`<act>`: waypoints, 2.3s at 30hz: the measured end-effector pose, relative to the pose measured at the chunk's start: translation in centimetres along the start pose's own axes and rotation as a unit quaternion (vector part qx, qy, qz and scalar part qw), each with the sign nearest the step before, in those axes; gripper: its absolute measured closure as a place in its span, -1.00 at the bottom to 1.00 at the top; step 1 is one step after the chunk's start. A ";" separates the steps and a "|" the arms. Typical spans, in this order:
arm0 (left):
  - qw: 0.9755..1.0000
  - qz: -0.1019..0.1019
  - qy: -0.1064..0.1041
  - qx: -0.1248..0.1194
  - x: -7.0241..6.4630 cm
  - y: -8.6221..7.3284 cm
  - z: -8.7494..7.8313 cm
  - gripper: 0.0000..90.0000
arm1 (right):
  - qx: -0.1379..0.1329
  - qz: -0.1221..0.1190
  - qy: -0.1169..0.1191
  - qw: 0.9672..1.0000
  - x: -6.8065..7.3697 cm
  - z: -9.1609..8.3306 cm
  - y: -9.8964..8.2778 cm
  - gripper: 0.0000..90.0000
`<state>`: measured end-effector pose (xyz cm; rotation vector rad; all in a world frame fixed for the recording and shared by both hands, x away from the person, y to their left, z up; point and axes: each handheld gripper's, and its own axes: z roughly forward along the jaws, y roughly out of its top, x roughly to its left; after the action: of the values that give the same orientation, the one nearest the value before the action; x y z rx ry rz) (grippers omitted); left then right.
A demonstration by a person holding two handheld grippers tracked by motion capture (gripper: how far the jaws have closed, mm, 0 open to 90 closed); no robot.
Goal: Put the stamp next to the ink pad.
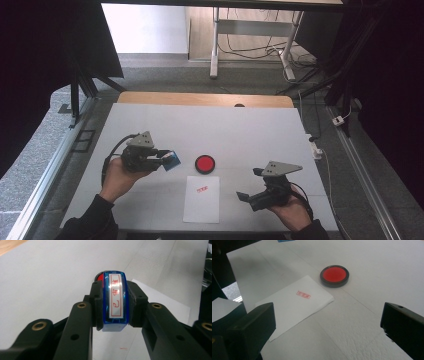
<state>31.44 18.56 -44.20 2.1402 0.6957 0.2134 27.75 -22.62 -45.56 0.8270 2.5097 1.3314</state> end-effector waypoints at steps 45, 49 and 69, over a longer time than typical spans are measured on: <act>0.994 -0.071 0.080 0.027 4.3 -2.3 -0.3 0.55 | 0.025 0.052 -0.110 0.992 -1.5 -4.6 -3.4 -1.00; 0.992 -0.082 0.088 0.033 4.9 -2.7 0.1 0.55 | 0.030 0.048 -0.110 0.992 -1.4 -4.5 -3.4 -1.00; 0.989 -0.072 0.109 0.067 6.3 -4.2 2.5 0.55 | 0.040 0.037 -0.108 0.993 -1.2 -4.3 -3.3 -1.00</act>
<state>35.91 22.36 -49.60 2.2015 1.0137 0.3338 25.73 -27.83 -45.85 1.0294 2.3967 1.1019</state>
